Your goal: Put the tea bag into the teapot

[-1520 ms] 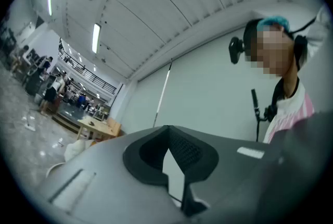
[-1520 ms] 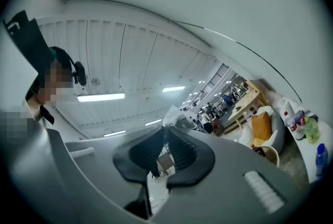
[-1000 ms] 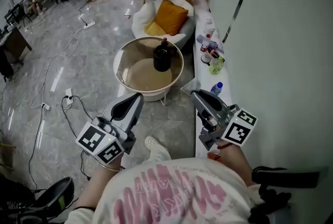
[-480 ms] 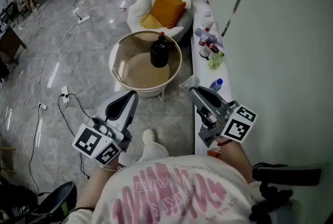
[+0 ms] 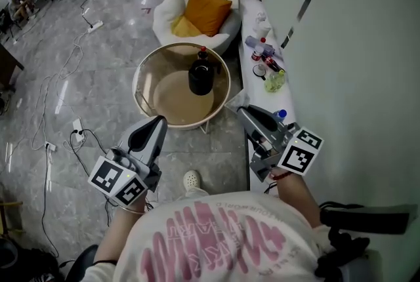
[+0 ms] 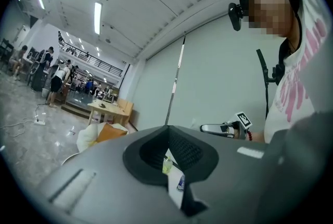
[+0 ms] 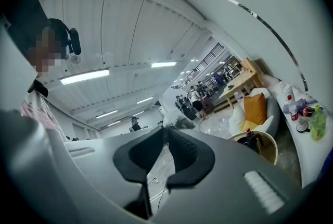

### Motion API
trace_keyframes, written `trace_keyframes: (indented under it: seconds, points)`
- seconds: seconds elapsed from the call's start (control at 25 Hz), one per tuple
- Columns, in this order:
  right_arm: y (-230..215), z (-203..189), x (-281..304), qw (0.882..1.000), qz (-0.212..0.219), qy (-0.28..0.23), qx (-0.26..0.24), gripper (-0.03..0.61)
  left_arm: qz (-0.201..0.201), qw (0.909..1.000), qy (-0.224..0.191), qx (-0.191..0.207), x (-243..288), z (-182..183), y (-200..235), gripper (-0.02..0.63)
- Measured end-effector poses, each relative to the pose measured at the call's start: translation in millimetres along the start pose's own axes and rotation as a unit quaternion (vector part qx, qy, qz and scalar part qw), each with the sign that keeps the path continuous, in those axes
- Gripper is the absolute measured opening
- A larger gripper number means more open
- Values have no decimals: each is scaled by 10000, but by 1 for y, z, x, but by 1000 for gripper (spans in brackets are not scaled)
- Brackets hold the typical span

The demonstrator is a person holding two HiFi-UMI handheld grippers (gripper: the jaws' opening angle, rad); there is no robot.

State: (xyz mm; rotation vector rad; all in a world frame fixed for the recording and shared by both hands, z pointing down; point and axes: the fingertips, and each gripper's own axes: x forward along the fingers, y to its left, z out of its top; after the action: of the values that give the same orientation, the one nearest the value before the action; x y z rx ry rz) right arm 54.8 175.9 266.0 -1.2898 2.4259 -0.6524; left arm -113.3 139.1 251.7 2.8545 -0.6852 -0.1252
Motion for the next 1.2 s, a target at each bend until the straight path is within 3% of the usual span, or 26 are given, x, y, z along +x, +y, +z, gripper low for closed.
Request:
trace_keyframes:
  seconds: [0.48, 0.84, 1.2]
  points:
    - [-50, 13, 70, 9992, -345, -60, 198, 38, -397, 9983, 420, -92, 47, -7, 70, 17]
    - [-61, 15, 96, 9985, -530, -34, 139, 38, -863, 9957, 326, -48, 67, -4, 87, 17]
    - [-69, 8, 118, 9983, -499, 158, 266, 38, -709, 9963, 489, -75, 82, -13, 106, 17]
